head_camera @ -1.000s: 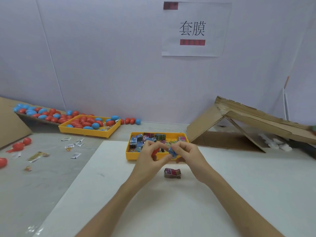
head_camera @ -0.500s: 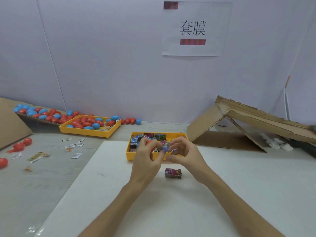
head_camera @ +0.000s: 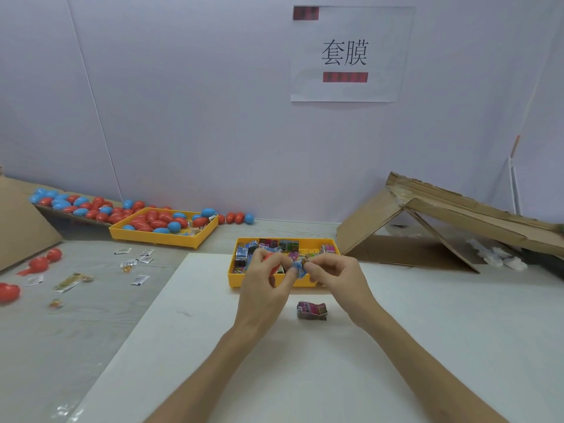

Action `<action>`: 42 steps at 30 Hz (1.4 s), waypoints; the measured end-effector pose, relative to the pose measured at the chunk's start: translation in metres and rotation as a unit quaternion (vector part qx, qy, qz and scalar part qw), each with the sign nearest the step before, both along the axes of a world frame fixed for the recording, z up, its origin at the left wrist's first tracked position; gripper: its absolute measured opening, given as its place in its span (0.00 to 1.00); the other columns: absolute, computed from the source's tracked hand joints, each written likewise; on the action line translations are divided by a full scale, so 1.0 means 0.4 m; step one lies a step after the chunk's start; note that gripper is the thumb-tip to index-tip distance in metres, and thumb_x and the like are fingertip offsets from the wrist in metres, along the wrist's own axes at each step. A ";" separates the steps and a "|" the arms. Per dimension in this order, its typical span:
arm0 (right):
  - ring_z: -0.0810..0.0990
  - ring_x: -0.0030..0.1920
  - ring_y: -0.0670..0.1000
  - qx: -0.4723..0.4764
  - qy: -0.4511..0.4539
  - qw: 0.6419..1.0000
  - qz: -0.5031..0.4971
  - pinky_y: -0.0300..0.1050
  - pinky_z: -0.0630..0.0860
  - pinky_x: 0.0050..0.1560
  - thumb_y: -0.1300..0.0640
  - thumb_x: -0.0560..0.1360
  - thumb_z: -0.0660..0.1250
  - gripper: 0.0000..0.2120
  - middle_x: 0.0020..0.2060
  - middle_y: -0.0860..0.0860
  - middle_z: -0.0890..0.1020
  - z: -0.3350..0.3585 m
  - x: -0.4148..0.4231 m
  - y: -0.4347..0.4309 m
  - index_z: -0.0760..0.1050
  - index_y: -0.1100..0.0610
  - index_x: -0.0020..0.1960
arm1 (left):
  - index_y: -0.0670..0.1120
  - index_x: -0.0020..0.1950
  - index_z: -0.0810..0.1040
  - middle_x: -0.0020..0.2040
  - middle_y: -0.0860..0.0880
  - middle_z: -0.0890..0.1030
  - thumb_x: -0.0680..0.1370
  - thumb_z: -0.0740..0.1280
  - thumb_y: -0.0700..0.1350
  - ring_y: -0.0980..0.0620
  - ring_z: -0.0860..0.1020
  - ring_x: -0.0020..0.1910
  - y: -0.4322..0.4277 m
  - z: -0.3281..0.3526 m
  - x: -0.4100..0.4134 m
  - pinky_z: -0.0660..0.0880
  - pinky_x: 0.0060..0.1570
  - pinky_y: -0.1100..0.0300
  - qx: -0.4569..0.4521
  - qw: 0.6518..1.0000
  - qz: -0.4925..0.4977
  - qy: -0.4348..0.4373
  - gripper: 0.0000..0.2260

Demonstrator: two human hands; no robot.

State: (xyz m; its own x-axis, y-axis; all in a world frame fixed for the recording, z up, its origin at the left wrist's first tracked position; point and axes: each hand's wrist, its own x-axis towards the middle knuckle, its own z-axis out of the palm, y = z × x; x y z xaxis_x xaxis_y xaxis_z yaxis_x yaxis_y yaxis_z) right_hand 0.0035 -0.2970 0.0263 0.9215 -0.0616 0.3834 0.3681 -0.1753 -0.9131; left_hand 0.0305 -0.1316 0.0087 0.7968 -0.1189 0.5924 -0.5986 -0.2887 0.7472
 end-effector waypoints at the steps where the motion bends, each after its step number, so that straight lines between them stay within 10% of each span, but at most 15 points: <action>1: 0.80 0.37 0.45 -0.001 0.003 1.000 0.001 0.37 0.77 0.40 0.60 0.77 0.73 0.07 0.35 0.47 0.84 0.000 0.000 0.001 0.85 0.51 0.43 | 0.55 0.43 0.78 0.47 0.53 0.73 0.78 0.72 0.46 0.55 0.73 0.40 0.001 0.000 0.001 0.71 0.36 0.67 -0.002 1.000 0.004 0.001 0.06; 15: 0.76 0.36 0.46 0.019 0.140 0.988 0.070 0.40 0.75 0.38 0.41 0.71 0.70 0.17 0.33 0.49 0.76 0.008 -0.001 0.014 0.84 0.55 0.42 | 0.55 0.42 0.77 0.47 0.53 0.72 0.77 0.73 0.44 0.57 0.71 0.34 0.004 -0.003 0.002 0.70 0.34 0.67 0.027 0.999 0.023 -0.004 0.08; 28: 0.81 0.42 0.48 0.003 0.067 0.997 0.040 0.42 0.79 0.42 0.63 0.76 0.73 0.07 0.45 0.48 0.84 -0.002 -0.003 0.019 0.80 0.54 0.51 | 0.55 0.39 0.76 0.46 0.54 0.73 0.77 0.73 0.46 0.59 0.74 0.43 0.000 -0.013 0.016 0.72 0.36 0.68 0.020 0.998 0.057 -0.007 0.10; 42: 0.84 0.51 0.50 -0.030 0.031 0.997 0.058 0.45 0.81 0.49 0.51 0.67 0.78 0.17 0.48 0.47 0.84 0.011 -0.011 0.006 0.81 0.44 0.55 | 0.56 0.39 0.77 0.45 0.53 0.74 0.76 0.74 0.42 0.56 0.74 0.46 -0.001 -0.010 0.011 0.75 0.38 0.62 0.023 0.999 0.027 -0.007 0.11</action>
State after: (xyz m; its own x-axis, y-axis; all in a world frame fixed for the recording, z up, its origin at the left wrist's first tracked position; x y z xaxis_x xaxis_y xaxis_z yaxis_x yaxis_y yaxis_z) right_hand -0.0011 -0.2946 0.0309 0.9433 0.0675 0.3249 0.3318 -0.1892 -0.9242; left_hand 0.0350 -0.1320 0.0045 0.7940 -0.1037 0.5990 -0.5922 -0.3543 0.7237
